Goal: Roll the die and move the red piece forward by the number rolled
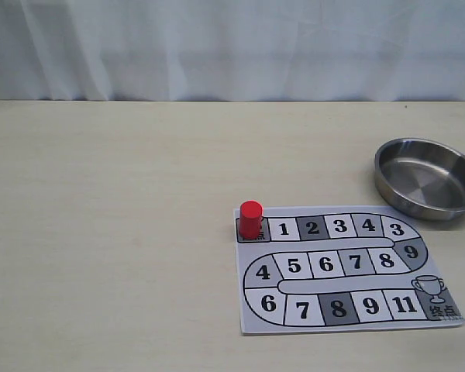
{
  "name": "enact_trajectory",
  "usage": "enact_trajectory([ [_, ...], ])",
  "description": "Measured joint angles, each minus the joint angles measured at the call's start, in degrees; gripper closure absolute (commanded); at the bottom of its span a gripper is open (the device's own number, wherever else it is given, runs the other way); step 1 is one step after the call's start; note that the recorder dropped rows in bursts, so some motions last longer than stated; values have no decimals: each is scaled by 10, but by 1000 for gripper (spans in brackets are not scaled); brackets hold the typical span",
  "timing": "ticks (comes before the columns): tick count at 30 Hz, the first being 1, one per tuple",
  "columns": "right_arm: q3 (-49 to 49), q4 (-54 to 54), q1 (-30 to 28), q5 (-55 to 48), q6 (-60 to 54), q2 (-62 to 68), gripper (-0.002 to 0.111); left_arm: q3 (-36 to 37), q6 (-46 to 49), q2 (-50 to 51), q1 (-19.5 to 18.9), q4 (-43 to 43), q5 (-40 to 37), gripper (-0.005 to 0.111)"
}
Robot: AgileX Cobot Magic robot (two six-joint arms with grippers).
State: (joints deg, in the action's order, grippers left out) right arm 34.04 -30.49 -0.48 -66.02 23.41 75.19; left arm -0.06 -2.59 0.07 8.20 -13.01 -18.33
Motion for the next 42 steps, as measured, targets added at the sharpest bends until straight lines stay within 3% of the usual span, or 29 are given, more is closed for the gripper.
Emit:
enact_trajectory([
  [4,-23,-3,0,8,23,-13,21,0,0,0,0,0,0,107],
  [6,-28,-3,0,8,26,-24,32,0,0,0,0,0,0,107],
  [8,-28,-3,0,12,27,-41,49,0,0,0,0,0,0,107],
  [12,-28,-12,0,17,33,-77,104,0,0,0,0,0,0,107],
  [22,-37,-3,0,-31,9,-180,103,0,0,0,0,0,0,107],
  [31,-46,51,-74,-33,-78,-191,103,0,0,0,0,0,0,107],
  [42,-81,28,-80,-36,-97,-187,103,0,0,0,0,0,0,107],
])
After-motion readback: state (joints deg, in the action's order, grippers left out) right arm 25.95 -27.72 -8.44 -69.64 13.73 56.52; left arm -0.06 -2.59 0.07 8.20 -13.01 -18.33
